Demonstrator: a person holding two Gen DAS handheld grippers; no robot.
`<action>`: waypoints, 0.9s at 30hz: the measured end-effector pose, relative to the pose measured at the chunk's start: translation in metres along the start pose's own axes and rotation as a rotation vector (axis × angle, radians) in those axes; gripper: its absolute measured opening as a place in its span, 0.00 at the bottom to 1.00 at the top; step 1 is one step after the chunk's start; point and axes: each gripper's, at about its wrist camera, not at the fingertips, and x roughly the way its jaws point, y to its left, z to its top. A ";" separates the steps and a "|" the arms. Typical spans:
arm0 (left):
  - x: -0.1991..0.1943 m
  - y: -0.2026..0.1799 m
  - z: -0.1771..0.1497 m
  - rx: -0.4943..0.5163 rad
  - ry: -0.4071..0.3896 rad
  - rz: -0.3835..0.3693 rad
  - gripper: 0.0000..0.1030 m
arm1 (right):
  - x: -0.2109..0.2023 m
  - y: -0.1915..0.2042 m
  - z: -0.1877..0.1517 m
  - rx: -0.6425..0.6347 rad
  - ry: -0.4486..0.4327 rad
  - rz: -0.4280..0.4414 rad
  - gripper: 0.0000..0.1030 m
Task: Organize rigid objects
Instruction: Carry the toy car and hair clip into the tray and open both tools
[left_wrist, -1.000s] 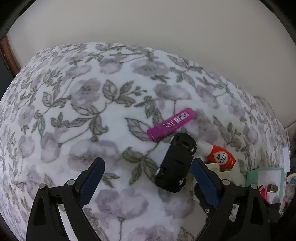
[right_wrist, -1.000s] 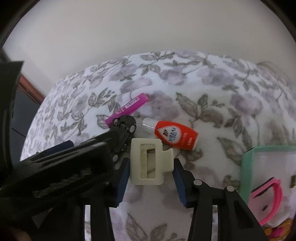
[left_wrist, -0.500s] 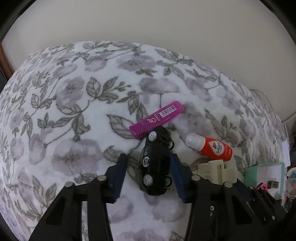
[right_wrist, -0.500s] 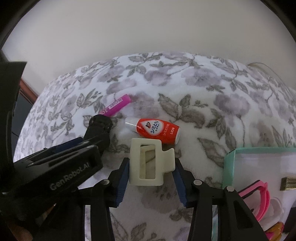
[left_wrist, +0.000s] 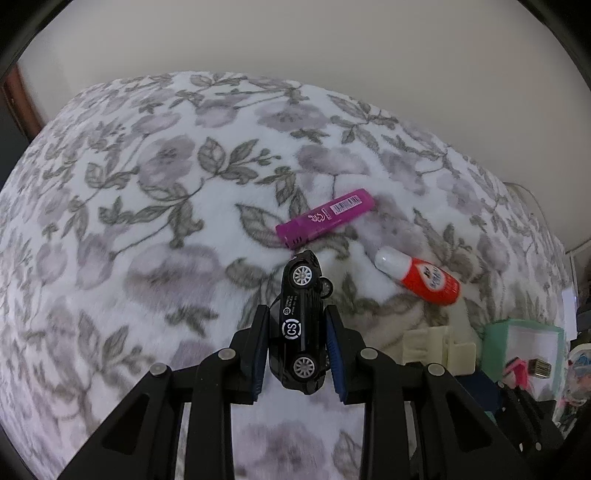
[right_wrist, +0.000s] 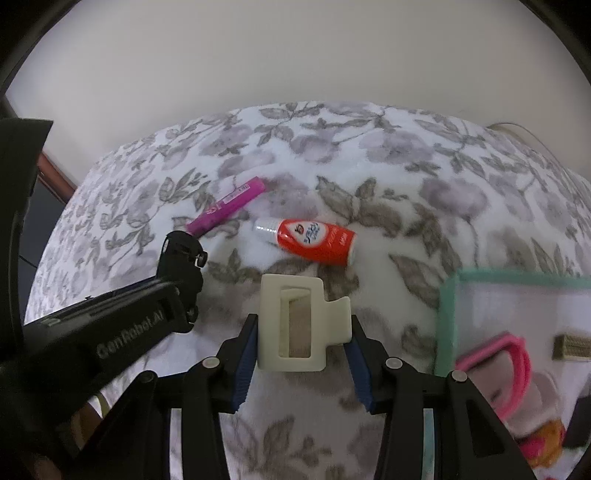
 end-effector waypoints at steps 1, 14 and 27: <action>-0.008 -0.002 -0.002 0.000 -0.005 0.001 0.30 | -0.006 -0.002 -0.002 0.008 -0.003 0.003 0.46; -0.120 -0.071 -0.056 0.067 -0.111 -0.061 0.30 | -0.127 -0.062 -0.047 0.194 -0.096 -0.010 0.47; -0.139 -0.136 -0.154 0.188 -0.043 -0.176 0.30 | -0.176 -0.128 -0.122 0.345 -0.045 -0.149 0.47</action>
